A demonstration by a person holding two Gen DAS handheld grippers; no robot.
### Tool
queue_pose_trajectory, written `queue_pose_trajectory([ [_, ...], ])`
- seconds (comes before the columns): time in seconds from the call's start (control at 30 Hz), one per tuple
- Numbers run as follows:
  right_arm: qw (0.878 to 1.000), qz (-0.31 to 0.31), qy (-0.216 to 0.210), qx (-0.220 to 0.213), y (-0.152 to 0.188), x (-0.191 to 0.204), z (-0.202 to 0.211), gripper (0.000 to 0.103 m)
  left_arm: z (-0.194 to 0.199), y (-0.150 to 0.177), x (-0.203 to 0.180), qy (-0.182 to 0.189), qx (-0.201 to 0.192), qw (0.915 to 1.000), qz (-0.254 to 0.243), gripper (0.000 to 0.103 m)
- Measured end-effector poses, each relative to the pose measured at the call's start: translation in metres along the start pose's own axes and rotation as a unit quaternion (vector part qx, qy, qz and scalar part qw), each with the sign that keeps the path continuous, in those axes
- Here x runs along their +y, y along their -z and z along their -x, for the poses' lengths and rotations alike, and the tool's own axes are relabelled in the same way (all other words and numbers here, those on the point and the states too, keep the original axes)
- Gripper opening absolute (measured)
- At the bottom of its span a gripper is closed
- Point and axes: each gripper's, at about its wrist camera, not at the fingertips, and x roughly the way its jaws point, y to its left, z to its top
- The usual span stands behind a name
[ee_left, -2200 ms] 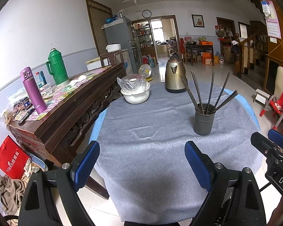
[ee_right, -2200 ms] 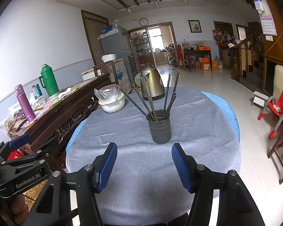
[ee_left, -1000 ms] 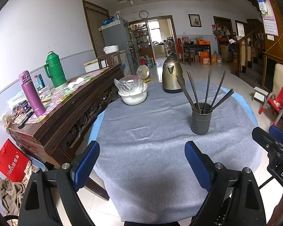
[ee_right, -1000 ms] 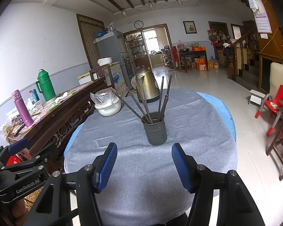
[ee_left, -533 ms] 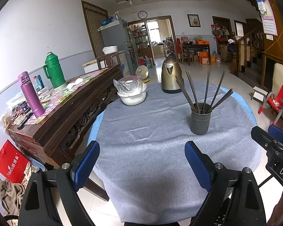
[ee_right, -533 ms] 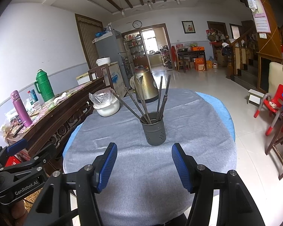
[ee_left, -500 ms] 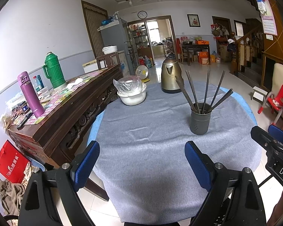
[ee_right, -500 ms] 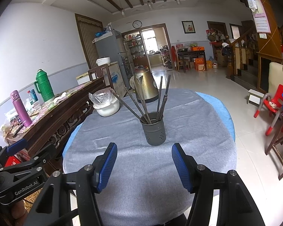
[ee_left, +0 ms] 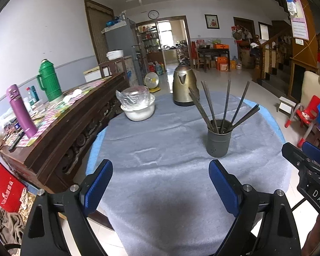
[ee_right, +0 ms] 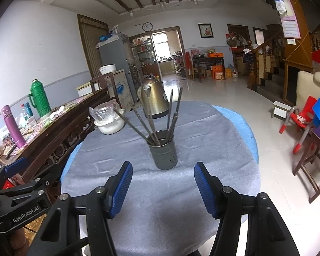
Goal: Organize utensils
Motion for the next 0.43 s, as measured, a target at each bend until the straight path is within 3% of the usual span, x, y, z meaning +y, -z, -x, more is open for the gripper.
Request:
queue_pose_trajectory([
  [0.43, 0.999, 0.0, 0.037, 0.024, -0.027, 0.008, -0.045, 0.064, -0.056, -0.028, 0.013, 0.046, 0.016, 0.9987, 0.014, 0.092],
])
